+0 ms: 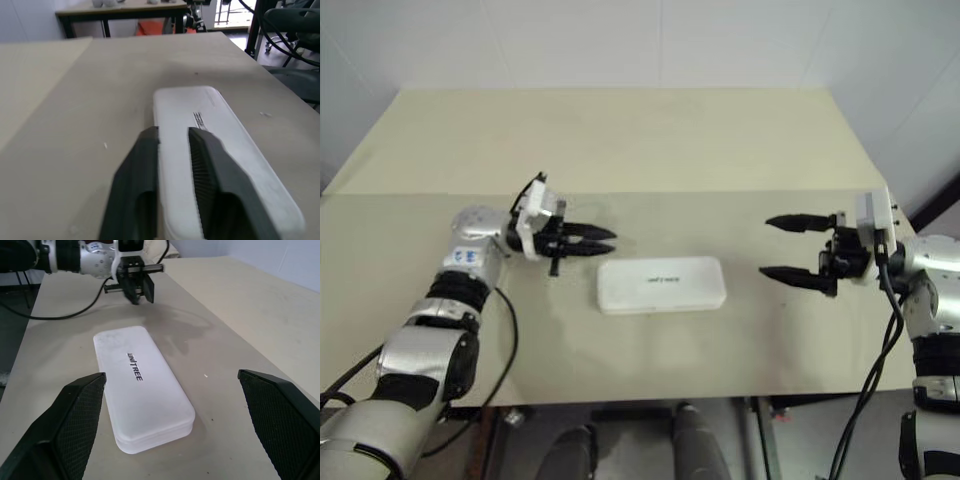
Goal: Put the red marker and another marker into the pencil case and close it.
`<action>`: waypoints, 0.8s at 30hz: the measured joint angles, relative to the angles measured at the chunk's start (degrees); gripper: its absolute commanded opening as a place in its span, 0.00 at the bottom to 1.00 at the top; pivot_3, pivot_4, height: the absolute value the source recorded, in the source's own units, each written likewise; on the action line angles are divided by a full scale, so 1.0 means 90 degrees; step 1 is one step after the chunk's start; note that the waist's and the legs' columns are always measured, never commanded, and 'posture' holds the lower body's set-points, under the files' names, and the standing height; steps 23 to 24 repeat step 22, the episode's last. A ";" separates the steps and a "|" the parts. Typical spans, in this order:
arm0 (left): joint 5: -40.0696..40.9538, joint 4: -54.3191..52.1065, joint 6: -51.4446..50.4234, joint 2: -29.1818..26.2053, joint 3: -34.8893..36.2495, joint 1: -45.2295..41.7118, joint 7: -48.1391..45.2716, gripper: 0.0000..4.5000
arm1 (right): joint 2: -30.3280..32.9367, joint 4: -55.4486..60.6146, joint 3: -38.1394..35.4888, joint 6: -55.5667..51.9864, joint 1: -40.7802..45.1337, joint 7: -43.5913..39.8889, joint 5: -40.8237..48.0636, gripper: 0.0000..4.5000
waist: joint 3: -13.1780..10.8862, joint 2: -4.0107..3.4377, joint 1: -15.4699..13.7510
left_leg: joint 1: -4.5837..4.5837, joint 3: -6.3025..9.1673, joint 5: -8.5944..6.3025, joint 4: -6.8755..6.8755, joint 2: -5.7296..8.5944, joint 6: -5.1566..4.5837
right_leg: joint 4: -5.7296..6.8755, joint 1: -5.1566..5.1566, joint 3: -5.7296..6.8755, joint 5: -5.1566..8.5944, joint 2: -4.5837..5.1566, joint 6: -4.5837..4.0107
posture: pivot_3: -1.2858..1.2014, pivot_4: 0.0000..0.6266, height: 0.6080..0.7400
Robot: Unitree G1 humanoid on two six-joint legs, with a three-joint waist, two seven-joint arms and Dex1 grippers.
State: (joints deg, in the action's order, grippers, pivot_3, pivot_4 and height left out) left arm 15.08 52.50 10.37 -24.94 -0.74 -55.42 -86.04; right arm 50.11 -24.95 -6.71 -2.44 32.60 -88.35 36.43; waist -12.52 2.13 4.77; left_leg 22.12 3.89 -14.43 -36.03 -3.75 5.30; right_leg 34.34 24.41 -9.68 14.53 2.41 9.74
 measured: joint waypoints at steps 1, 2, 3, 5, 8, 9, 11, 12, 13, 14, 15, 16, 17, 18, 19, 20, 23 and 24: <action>0.0049 -0.0129 -0.0108 -0.0061 0.0002 0.0096 -0.0001 0.50 | -0.0001 -0.0019 -0.0001 0.0000 0.0023 0.0000 -0.0005 1.00 | 0.0000 0.0000 0.0001 | -0.0001 0.0000 0.0000 0.0000 0.0000 0.0000 | 0.0005 0.0000 0.0001 0.0000 0.0000 0.0000 | 0.52 0.24 1.00; 0.0081 -0.0325 -0.0207 -0.0130 0.0005 0.0198 -0.0001 0.56 | -0.0001 -0.0033 -0.0001 0.0000 0.0049 0.0000 -0.0008 1.00 | 0.0000 0.0000 0.0002 | -0.0001 0.0001 0.0000 0.0000 0.0000 0.0000 | 0.0006 0.0002 0.0002 0.0000 0.0000 0.0000 | 0.52 0.24 1.00; 0.0124 -0.0490 -0.0289 -0.0197 0.0012 0.0275 -0.0002 0.65 | -0.0001 -0.0040 -0.0001 0.0000 0.0067 0.0000 -0.0019 1.00 | 0.0000 -0.0001 0.0002 | -0.0002 0.0001 0.0000 -0.0001 0.0000 0.0000 | 0.0009 0.0002 0.0002 0.0000 0.0000 -0.0001 | 0.52 0.24 1.00; 0.0203 -0.0750 -0.0419 -0.0322 0.0039 0.0356 -0.0002 0.79 | -0.0001 -0.0052 -0.0001 0.0000 0.0080 0.0000 -0.0048 1.00 | 0.0000 -0.0001 0.0000 | -0.0002 0.0001 0.0000 -0.0003 0.0000 0.0001 | 0.0009 0.0002 0.0002 0.0000 0.0000 -0.0001 | 0.52 0.24 1.00; 0.0374 -0.1065 -0.0581 -0.0409 0.0100 0.0477 -0.0002 0.99 | 0.0000 -0.0063 -0.0001 -0.0009 0.0080 0.0000 -0.0060 1.00 | 0.0000 -0.0001 0.0005 | -0.0002 0.0001 0.0000 -0.0003 0.0000 0.0001 | 0.0009 0.0001 0.0002 0.0000 0.0000 -0.0001 | 0.52 0.24 1.00; 0.0408 -0.1116 -0.0646 -0.0434 0.0100 0.0497 -0.0002 0.99 | 0.0000 -0.0062 -0.0003 -0.0019 0.0080 0.0000 -0.0059 1.00 | 0.0000 -0.0001 0.0007 | -0.0003 0.0001 0.0000 -0.0003 0.0000 0.0001 | 0.0009 0.0002 0.0002 0.0001 0.0000 -0.0001 | 0.52 0.24 1.00; 0.0439 -0.1180 -0.0685 -0.0491 0.0100 0.0503 -0.0001 0.99 | 0.0001 -0.0049 -0.0018 -0.0045 0.0079 0.0000 -0.0059 1.00 | 0.0000 -0.0001 0.0008 | -0.0002 0.0001 0.0000 -0.0003 0.0000 0.0001 | 0.0009 0.0002 0.0002 0.0001 0.0000 -0.0002 | 0.52 0.24 1.00; 0.0452 -0.1195 -0.0674 -0.0523 0.0120 0.0503 -0.0001 0.99 | 0.0001 -0.0015 -0.0051 -0.0048 0.0065 0.0000 -0.0059 1.00 | 0.0000 -0.0001 0.0008 | -0.0002 0.0001 0.0000 -0.0003 0.0000 0.0001 | 0.0009 0.0002 0.0002 0.0001 0.0000 -0.0002 | 0.52 0.24 1.00; 0.0463 -0.1192 -0.0658 -0.0539 0.0186 0.0503 0.0000 0.99 | 0.0013 0.0038 -0.0077 -0.0048 0.0034 0.0000 -0.0059 1.00 | 0.0000 -0.0001 0.0007 | -0.0002 0.0001 0.0000 -0.0003 0.0000 0.0001 | 0.0009 0.0002 0.0002 0.0001 0.0000 -0.0002 | 0.52 0.24 1.00; 0.0476 -0.1190 -0.0646 -0.0557 0.0231 0.0499 0.0001 0.99 | 0.0037 0.0061 -0.0084 -0.0050 0.0009 0.0000 -0.0060 1.00 | 0.0000 -0.0001 0.0007 | -0.0002 0.0001 0.0000 -0.0002 0.0000 0.0001 | 0.0008 0.0002 0.0002 0.0001 0.0000 -0.0002 | 0.52 0.24 1.00; 0.0484 -0.1180 -0.0624 -0.0570 0.0251 0.0488 0.0001 0.99 | 0.0043 0.0080 -0.0113 -0.0057 -0.0016 0.0001 -0.0060 1.00 | 0.0000 -0.0001 0.0008 | -0.0002 0.0001 0.0000 -0.0002 0.0000 0.0001 | 0.0008 0.0002 0.0002 0.0001 0.0000 -0.0002 | 0.52 0.24 1.00; 0.0509 -0.1115 -0.0577 -0.0570 0.0269 0.0458 0.0001 0.99 | 0.0046 0.0229 -0.0197 -0.0093 -0.0143 0.0009 -0.0046 1.00 | 0.0000 -0.0001 0.0001 | -0.0002 0.0002 0.0000 -0.0001 0.0000 0.0001 | 0.0007 0.0002 0.0003 0.0001 0.0000 -0.0003 | 0.52 0.24 1.00; 0.0522 -0.1023 -0.0521 -0.0578 0.0303 0.0440 0.0002 0.99 | 0.0045 0.0413 -0.0277 -0.0150 -0.0298 0.0026 -0.0020 1.00 | 0.0000 -0.0001 -0.0004 | -0.0003 0.0003 0.0000 -0.0001 0.0000 0.0000 | 0.0009 0.0002 0.0004 0.0002 0.0000 -0.0004 | 0.52 0.24 1.00; 0.0523 -0.0939 -0.0423 -0.0590 0.0347 0.0440 0.0002 0.99 | 0.0044 0.0716 -0.0391 -0.0219 -0.0596 0.0048 0.0073 1.00 | 0.0000 -0.0001 -0.0013 | -0.0002 0.0004 0.0000 0.0002 0.0000 0.0000 | 0.0009 0.0002 0.0006 0.0003 0.0000 -0.0005 | 0.52 0.24 1.00; 0.0528 -0.0911 -0.0421 -0.0597 0.0356 0.0440 0.0002 0.99 | 0.0037 0.0839 -0.0432 -0.0274 -0.0753 0.0066 0.0102 1.00 | 0.0000 -0.0001 -0.0012 | 0.0000 0.0004 0.0000 -0.0001 0.0000 0.0001 | 0.0008 0.0002 0.0005 0.0002 0.0000 -0.0004 | 0.52 0.24 1.00; 0.0554 -0.0925 -0.0485 -0.0599 0.0356 0.0441 0.0001 0.99 | 0.0018 0.1016 -0.0519 -0.0332 -0.0986 0.0087 0.0152 1.00 | 0.0000 -0.0001 -0.0012 | 0.0003 0.0004 -0.0001 -0.0003 0.0000 0.0001 | 0.0007 0.0002 0.0005 0.0002 0.0001 -0.0003 | 0.52 0.24 1.00; 0.0590 -0.0959 -0.0587 -0.0602 0.0358 0.0441 0.0001 0.99 | -0.0020 0.1142 -0.0603 -0.0368 -0.1164 0.0131 0.0166 1.00 | 0.0000 -0.0001 -0.0007 | 0.0002 0.0004 -0.0001 -0.0006 0.0000 0.0001 | 0.0007 0.0002 0.0005 0.0000 0.0001 0.0000 | 0.52 0.24 1.00; 0.0590 -0.0959 -0.0587 -0.0602 0.0358 0.0441 0.0001 0.99 | -0.0020 0.1142 -0.0603 -0.0368 -0.1164 0.0131 0.0166 1.00 | 0.0000 -0.0001 -0.0007 | 0.0002 0.0004 -0.0001 -0.0006 0.0000 0.0001 | 0.0007 0.0002 0.0005 0.0000 0.0001 0.0000 | 0.52 0.24 1.00</action>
